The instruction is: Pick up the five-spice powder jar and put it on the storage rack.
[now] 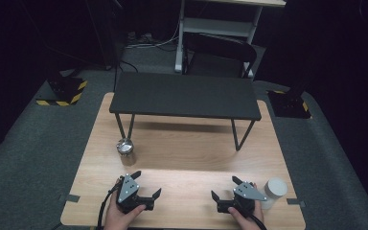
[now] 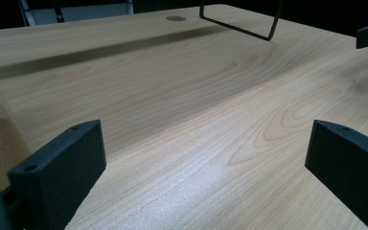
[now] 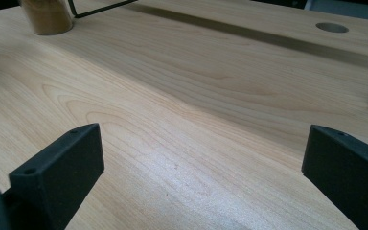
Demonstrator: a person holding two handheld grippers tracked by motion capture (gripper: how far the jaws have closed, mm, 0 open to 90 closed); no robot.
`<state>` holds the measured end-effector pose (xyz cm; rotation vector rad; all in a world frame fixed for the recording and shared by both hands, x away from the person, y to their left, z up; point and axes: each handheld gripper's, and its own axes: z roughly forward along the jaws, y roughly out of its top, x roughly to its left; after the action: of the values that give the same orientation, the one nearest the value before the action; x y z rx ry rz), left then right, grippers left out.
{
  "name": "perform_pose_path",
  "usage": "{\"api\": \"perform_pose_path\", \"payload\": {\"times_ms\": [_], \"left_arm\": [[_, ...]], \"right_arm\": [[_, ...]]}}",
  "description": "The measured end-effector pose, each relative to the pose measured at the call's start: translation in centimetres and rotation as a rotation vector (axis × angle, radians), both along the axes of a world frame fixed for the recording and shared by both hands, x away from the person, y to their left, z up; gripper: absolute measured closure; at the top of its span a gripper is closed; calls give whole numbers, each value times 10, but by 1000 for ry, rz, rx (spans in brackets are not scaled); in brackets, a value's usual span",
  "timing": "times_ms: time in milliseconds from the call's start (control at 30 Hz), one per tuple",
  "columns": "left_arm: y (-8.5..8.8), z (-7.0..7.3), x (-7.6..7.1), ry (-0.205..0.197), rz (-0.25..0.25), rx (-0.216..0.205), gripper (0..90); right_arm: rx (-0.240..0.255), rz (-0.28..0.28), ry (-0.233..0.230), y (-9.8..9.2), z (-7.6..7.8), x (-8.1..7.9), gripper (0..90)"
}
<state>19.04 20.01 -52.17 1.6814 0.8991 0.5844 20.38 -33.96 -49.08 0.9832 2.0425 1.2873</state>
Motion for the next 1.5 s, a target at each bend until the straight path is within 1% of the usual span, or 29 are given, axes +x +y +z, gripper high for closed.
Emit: {"api": "perform_pose_path", "payload": {"times_ms": [100, 200, 267, 367, 533, 800, 967, 1167, 1300, 1433, 1500], "left_arm": [[1, 0, -2, -10, 11, 1, 6], [4, 0, -4, -23, 41, -9, 6], [6, 0, -5, -30, 64, -18, 6], [11, 0, -8, -46, 112, -29, 6], [17, 0, -8, -61, 170, -35, 6], [21, -1, -2, -63, 268, -38, 6], [21, -2, 7, -57, 318, -29, 6], [20, -5, 25, -24, 376, -52, 8], [18, -4, 35, -22, 395, -55, 26], [14, -3, 43, -27, 400, -37, 67], [11, -2, 47, -27, 412, -25, 85]], "right_arm": [[1, -1, -1, 0, 0, 0, 4], [6, -8, 1, 0, 0, 0, 4], [8, -8, 1, -1, 0, 0, 3], [7, -9, 1, 0, 0, 0, 4], [10, -9, 3, -1, 0, 0, 4], [13, -9, 5, -1, 0, 0, 4], [16, -10, 7, -2, 0, 0, 4], [20, -10, 6, -2, -1, 0, 3], [26, -11, 8, -3, -1, 0, 3], [28, -10, 9, -3, -1, 1, 3], [29, -9, 9, -4, -1, 1, 3]]}}
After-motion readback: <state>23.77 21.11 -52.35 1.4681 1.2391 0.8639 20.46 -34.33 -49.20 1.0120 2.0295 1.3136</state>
